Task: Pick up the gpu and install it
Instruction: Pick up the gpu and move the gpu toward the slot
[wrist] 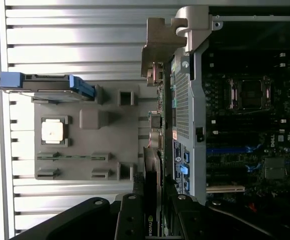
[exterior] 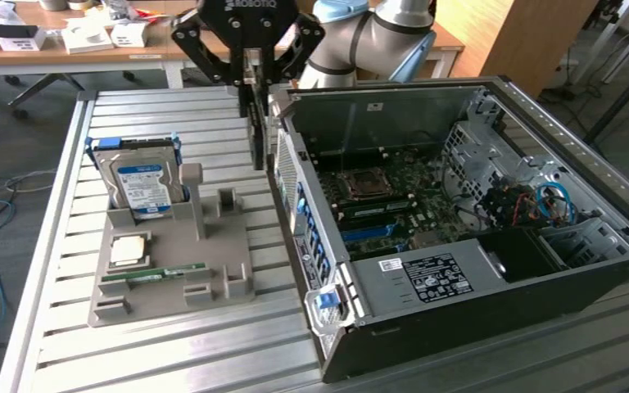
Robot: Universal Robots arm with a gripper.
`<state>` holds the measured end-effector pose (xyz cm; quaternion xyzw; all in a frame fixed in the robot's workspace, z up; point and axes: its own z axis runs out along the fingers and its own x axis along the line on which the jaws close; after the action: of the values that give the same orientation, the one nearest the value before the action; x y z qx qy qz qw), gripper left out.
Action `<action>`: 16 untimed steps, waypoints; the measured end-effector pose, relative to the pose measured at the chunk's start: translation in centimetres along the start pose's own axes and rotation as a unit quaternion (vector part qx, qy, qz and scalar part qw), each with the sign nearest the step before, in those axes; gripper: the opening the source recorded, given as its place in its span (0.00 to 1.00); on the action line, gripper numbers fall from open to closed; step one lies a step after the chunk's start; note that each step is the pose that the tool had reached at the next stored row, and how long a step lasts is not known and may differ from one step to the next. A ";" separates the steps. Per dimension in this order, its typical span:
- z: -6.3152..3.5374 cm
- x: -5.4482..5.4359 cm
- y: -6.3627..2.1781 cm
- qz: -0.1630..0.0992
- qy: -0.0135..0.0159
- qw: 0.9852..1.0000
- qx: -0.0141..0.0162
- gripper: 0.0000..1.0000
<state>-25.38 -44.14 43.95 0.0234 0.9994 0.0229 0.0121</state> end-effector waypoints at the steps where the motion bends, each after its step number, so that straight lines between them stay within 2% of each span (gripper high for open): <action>1: 0.01 -0.3 0.01 0.000 0.000 1.000 0.000 0.26; 16: 0.09 -3.5 0.16 0.000 0.000 1.000 -0.001 0.26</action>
<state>-21.85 -44.15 43.95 0.0234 0.9994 0.0235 0.0121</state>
